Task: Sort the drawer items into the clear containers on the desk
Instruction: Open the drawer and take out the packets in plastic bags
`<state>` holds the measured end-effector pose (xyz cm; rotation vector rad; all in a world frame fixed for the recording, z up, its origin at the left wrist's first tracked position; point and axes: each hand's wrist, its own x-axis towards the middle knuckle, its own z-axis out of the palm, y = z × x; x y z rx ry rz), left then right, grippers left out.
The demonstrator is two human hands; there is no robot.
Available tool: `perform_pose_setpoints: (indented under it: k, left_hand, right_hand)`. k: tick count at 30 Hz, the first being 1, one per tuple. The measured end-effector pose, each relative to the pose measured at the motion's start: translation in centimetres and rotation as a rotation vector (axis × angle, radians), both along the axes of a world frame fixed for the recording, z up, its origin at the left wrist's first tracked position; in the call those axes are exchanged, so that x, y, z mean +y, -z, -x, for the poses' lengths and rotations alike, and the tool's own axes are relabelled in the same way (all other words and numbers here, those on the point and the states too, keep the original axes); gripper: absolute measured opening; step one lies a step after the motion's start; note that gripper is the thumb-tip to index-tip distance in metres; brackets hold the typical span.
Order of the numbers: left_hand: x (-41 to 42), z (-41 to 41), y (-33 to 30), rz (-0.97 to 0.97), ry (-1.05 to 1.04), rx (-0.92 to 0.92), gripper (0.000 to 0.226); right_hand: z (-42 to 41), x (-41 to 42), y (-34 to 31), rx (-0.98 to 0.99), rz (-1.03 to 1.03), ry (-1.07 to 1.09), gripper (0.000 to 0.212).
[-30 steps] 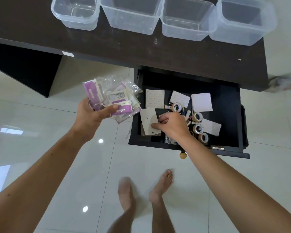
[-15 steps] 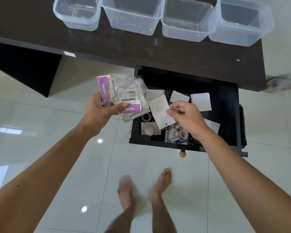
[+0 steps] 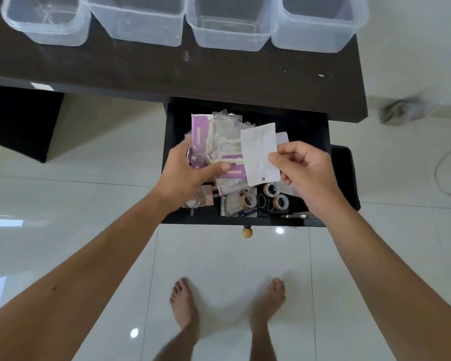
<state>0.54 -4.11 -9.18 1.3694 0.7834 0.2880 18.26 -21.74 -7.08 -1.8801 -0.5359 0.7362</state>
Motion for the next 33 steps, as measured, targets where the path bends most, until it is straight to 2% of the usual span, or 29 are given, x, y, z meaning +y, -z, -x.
perform_pose_setpoints:
  k: [2,9,10,12,14,16,17,22,25,33]
  left_hand:
    - [-1.9,-1.9,-0.3,0.002,0.057,-0.016,0.056]
    - [-8.7,-8.8,-1.4,0.072,0.159,-0.054,0.052]
    - [-9.6,-9.8,-1.5,0.078,0.164,-0.054,0.051]
    - [-11.3,-11.9,-2.0,0.091,0.183,-0.059,0.043]
    - [-12.7,-14.0,-2.3,0.113,0.218,-0.075,0.039]
    - [-14.2,-16.4,-2.5,0.139,0.254,-0.078,0.045]
    - [-14.9,-17.7,-2.4,0.155,0.273,-0.075,0.048]
    - [-18.6,-24.3,-1.0,0.230,0.360,-0.067,0.048]
    - [-20.5,-28.4,0.5,0.236,0.346,-0.017,0.049]
    - [-24.6,-36.2,7.6,0.123,0.136,0.091,0.047]
  right_hand:
    - [-0.7,-1.5,0.1,-0.053,0.026,0.006,0.007]
    - [-4.3,-7.6,-0.3,-0.172,0.007,0.101,0.018]
    - [-5.0,-8.5,-0.3,-0.196,0.009,0.120,0.024]
    - [-6.9,-10.5,-0.3,-0.202,0.015,0.146,0.049]
    - [-9.1,-12.3,-0.4,-0.096,0.004,0.139,0.077]
    - [-11.6,-14.1,-0.5,0.069,-0.043,0.128,0.092]
    - [-12.8,-15.0,-0.4,0.129,-0.068,0.122,0.090]
    - [-18.5,-18.8,0.2,0.244,-0.148,0.161,0.047]
    - [-22.1,-21.2,2.2,0.252,-0.149,0.202,0.042]
    - [-28.4,-24.4,9.6,0.310,-0.094,0.355,0.034]
